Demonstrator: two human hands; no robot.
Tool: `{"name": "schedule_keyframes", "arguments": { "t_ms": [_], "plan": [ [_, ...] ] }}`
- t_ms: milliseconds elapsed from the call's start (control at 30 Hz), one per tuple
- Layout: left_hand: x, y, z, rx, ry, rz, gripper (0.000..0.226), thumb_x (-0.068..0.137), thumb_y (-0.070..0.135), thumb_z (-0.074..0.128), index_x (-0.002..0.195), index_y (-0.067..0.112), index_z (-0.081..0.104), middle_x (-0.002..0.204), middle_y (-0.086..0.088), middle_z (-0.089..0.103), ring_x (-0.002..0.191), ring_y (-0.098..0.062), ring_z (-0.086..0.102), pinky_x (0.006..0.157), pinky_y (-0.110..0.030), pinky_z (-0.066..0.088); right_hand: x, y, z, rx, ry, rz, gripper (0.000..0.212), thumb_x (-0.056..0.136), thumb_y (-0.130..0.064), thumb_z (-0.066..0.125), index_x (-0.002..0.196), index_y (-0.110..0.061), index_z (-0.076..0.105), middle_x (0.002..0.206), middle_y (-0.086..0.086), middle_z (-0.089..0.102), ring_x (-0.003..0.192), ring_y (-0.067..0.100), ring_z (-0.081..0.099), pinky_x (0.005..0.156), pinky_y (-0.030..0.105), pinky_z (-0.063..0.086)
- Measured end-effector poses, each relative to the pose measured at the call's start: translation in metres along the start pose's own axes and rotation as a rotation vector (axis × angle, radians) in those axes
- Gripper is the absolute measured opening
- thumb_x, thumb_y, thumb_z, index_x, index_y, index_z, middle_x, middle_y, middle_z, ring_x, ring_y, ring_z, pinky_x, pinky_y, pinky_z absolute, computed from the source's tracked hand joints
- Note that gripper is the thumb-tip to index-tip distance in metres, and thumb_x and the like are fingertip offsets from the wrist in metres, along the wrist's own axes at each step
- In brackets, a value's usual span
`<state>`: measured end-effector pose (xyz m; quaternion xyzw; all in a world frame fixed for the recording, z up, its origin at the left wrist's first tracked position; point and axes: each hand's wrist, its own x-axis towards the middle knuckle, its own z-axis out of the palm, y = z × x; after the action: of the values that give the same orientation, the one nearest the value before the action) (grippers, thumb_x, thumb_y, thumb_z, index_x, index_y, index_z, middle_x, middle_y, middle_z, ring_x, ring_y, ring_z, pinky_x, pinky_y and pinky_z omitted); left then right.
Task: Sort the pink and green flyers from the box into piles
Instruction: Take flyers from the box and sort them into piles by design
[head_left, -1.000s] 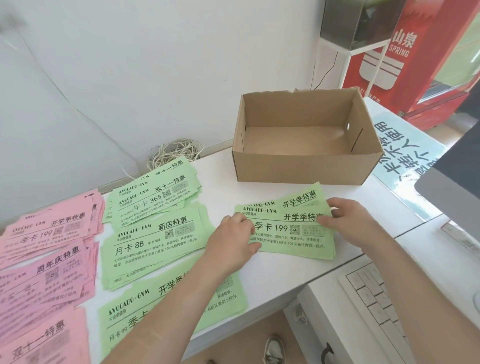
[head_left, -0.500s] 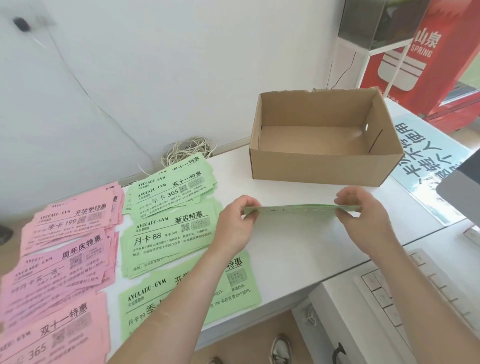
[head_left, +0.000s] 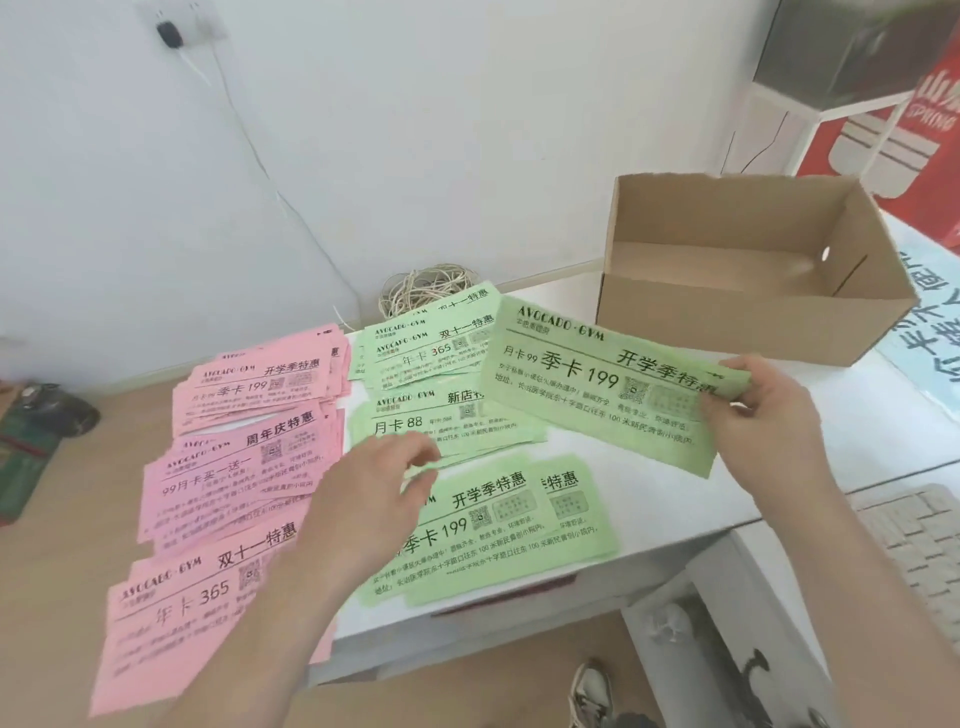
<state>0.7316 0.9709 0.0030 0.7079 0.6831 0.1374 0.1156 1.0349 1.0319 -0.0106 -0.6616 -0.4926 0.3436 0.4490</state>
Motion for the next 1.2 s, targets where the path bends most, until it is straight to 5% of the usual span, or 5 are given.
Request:
{"name": "schedule_keyframes", "arguments": {
  "t_ms": [133, 333, 567, 733, 1200],
  "plan": [
    [-0.042, -0.025, 0.036, 0.124, -0.233, 0.053, 0.031, 0.097, 0.042, 0.045, 0.125, 0.032, 0.053, 0.129, 0.017, 0.053, 0.122, -0.007, 0.041, 0.099, -0.024, 0.038, -0.029, 0.005, 0.017, -0.022, -0.181, 0.111, 0.029, 0.09, 0.008, 0.047, 0.083, -0.018, 0.057, 0.083, 0.0, 0.071, 0.078, 0.025, 0.066, 0.065, 0.033, 0.049],
    [-0.061, -0.044, 0.02, -0.19, 0.238, -0.081, 0.05, 0.093, 0.032, 0.046, 0.14, 0.019, 0.037, 0.147, 0.0, 0.036, 0.136, -0.013, 0.028, 0.112, -0.026, 0.017, -0.042, 0.003, 0.054, -0.316, -0.33, 0.074, 0.028, 0.088, 0.003, 0.045, 0.087, -0.021, 0.06, 0.088, 0.003, 0.072, 0.085, 0.027, 0.068, 0.079, 0.047, 0.056],
    [-0.055, -0.053, 0.056, 0.208, -0.343, 0.037, 0.102, 0.076, 0.08, 0.043, 0.15, 0.031, -0.006, 0.158, -0.002, -0.021, 0.146, -0.028, -0.013, 0.119, -0.047, -0.001, -0.061, 0.004, 0.102, -0.782, -0.416, 0.009, 0.058, 0.086, -0.035, 0.064, 0.136, -0.02, 0.039, 0.119, 0.006, 0.059, 0.11, 0.028, 0.053, 0.091, 0.038, 0.047],
    [-0.057, -0.059, 0.072, 0.262, -0.383, 0.072, 0.099, 0.084, 0.072, 0.043, 0.15, 0.025, -0.013, 0.156, -0.013, -0.024, 0.145, -0.035, -0.016, 0.119, -0.048, 0.001, -0.09, 0.016, 0.108, -1.115, -0.656, 0.002, 0.127, 0.061, -0.065, 0.076, 0.15, -0.034, -0.009, 0.152, 0.011, 0.016, 0.137, 0.034, 0.022, 0.103, 0.05, 0.038],
    [-0.042, -0.063, 0.06, 0.148, -0.328, 0.155, 0.077, 0.084, 0.067, 0.048, 0.145, 0.027, 0.024, 0.157, 0.001, 0.014, 0.143, -0.018, 0.012, 0.115, -0.036, 0.02, -0.092, 0.022, 0.085, -0.9, -0.698, -0.111, 0.093, 0.078, -0.021, 0.071, 0.149, -0.042, 0.014, 0.158, -0.002, 0.011, 0.14, 0.02, 0.019, 0.112, 0.035, 0.029]
  ]
}}
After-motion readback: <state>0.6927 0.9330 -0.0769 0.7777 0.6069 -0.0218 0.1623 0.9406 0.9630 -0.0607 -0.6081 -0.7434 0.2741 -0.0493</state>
